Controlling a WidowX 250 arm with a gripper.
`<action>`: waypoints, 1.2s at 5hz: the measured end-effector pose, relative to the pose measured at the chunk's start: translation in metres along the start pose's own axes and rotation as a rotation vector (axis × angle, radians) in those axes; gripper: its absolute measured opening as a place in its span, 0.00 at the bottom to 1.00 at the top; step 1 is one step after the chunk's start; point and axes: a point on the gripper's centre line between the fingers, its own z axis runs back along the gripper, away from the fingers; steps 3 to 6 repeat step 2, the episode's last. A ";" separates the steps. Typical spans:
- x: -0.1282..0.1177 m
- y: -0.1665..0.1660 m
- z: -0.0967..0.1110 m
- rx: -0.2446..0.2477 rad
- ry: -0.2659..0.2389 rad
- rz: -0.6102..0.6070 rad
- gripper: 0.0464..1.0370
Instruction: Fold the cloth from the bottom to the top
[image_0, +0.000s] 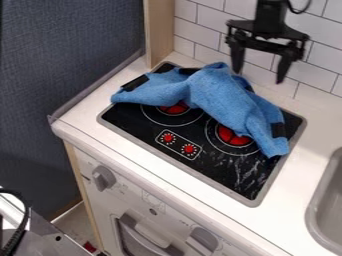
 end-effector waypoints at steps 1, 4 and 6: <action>-0.013 -0.014 0.000 0.012 0.053 -0.012 0.96; -0.042 -0.037 0.009 0.029 0.099 -0.015 0.96; -0.042 -0.037 0.009 0.029 0.099 -0.015 0.96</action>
